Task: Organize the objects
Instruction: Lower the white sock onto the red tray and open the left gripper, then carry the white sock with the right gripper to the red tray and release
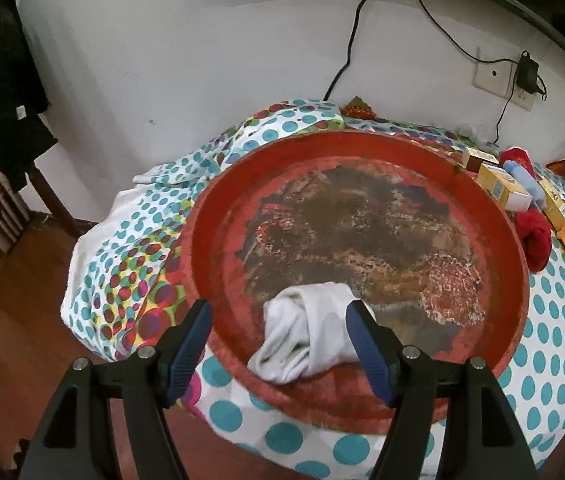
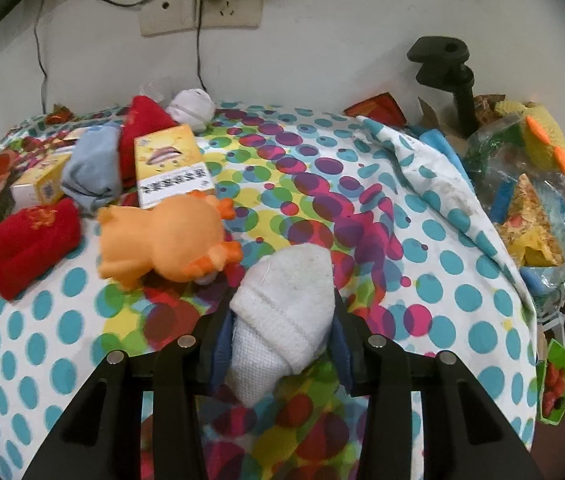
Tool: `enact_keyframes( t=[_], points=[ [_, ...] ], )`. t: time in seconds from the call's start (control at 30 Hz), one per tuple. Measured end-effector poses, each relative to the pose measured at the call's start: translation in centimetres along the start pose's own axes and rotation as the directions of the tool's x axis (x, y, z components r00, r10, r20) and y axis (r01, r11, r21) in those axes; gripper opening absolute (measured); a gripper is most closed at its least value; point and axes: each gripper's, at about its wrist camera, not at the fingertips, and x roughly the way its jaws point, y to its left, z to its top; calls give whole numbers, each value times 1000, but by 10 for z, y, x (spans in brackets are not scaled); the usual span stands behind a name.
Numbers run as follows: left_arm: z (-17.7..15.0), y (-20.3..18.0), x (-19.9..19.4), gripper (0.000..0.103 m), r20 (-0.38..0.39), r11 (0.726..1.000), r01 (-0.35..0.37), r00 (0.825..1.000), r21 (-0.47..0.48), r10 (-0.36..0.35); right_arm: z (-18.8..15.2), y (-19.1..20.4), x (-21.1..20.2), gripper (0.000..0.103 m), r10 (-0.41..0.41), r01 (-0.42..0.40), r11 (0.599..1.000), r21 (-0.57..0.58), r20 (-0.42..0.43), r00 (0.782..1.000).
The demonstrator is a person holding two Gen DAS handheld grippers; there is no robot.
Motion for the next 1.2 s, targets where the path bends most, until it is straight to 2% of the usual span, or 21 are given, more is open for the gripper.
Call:
enact_keyframes(
  t=[0.17,0.27,0.37,0.47,0.7,0.93,1.2],
  points=[
    [-5,6,-10,71,-10,998,35,999,-49,-36,10,16,-37,39,50,-49,999,-15,57,997],
    [-4,9,-15,71,-4,997,31,1000,-65,-31,20,37,-54,39,98,-94,994,-46,85,992],
    [-4,10,-17,71,-12,996,45,999,-75,-46,28,68,-66,39,163,-155,984,-85,99,982],
    [-4,11,-23,71,5,998,22,1000,-61,-21,34,107,-73,39,222,-208,968,-144,96,970],
    [-3,23,-27,71,6,997,14,1000,-71,-14,38,197,-76,40,331,-308,912,-272,40,943],
    [-3,35,-27,71,8,996,0,1000,-92,1,29,271,-66,40,369,-348,856,-383,-22,929],
    [-5,50,-23,71,-11,991,-7,1000,-134,5,37,312,-36,40,352,-354,845,-401,-82,932]
  ],
)
